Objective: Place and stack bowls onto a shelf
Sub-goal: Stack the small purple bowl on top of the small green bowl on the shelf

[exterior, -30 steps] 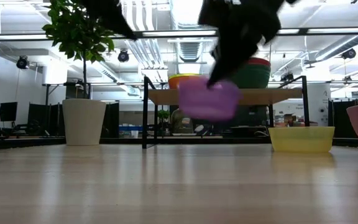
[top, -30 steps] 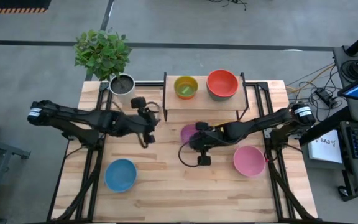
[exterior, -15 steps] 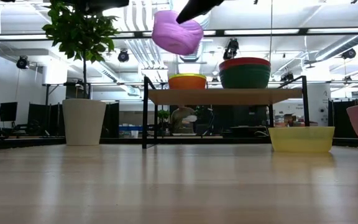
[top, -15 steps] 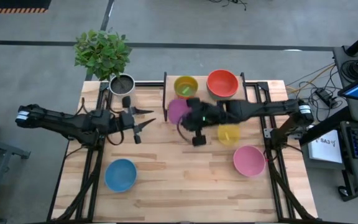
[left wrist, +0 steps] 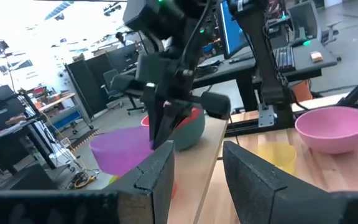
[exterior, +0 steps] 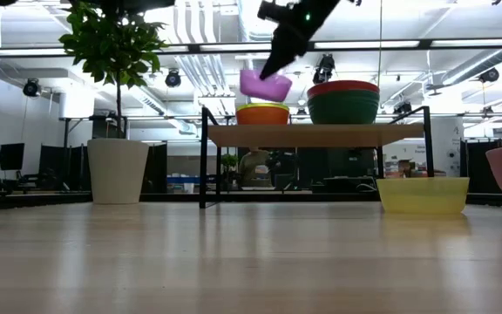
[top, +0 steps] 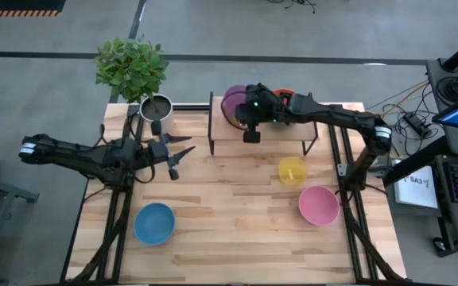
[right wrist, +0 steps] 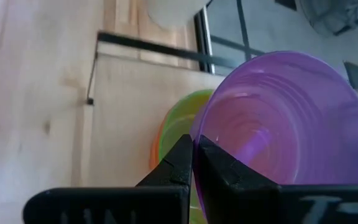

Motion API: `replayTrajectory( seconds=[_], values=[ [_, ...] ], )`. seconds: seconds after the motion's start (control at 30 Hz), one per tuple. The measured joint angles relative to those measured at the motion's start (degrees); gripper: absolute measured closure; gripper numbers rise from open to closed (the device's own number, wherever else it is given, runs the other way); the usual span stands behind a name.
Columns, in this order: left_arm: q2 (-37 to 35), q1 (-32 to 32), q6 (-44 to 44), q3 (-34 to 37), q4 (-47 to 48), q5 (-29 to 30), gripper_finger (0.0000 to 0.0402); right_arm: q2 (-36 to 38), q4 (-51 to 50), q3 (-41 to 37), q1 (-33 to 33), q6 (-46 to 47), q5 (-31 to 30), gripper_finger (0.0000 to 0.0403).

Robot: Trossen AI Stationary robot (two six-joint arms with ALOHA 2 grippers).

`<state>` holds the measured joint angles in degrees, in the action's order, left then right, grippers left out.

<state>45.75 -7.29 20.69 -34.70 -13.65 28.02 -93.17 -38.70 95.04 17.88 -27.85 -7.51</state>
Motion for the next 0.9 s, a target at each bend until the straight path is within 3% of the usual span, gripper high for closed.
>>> replayTrajectory(
  seconds=[0.43,0.77,0.9],
  values=[
    [0.4,0.0,0.9,0.0,0.0,0.0,0.0281,-2.6,0.4,0.0,1.3,-2.7,0.1,0.0392],
    [0.4,0.0,1.1,0.0,0.0,0.1,0.0281,-2.6,0.4,0.0,1.3,-1.1,0.1,0.0327],
    [0.4,0.0,1.1,0.0,0.0,0.1,0.0281,-2.4,0.4,0.0,1.3,-0.3,0.1,0.032]
  ],
)
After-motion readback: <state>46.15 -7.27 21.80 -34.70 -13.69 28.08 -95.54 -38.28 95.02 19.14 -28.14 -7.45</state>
